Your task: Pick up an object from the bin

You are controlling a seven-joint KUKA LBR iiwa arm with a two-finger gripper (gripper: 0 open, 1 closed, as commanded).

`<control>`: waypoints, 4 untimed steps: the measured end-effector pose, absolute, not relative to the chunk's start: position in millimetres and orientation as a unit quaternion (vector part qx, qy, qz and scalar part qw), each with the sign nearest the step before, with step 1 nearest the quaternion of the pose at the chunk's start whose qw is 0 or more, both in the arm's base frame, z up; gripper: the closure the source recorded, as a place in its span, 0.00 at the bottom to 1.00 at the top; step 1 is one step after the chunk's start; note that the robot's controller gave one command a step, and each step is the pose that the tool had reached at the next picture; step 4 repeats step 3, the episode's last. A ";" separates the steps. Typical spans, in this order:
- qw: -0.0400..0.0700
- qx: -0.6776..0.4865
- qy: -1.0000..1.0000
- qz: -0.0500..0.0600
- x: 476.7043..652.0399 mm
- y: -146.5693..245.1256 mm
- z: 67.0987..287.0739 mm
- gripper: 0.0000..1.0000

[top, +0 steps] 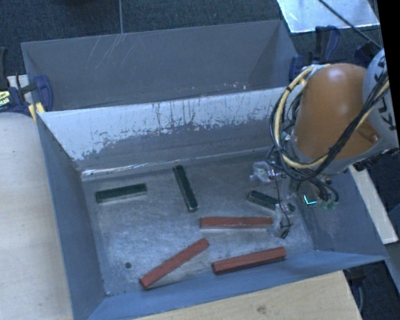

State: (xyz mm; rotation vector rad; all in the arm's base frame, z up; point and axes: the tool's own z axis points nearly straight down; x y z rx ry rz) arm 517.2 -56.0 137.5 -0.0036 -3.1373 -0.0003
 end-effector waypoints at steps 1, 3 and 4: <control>0.001 0.001 -1.000 0.000 524.2 -30.9 66.0 0.00; -0.006 -0.013 -1.000 0.001 526.8 -55.5 212.1 1.00; -0.006 -0.013 -1.000 0.001 526.8 -55.5 212.1 1.00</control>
Offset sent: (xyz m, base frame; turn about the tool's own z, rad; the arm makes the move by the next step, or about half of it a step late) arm 0.0076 0.0238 -0.0675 -0.0020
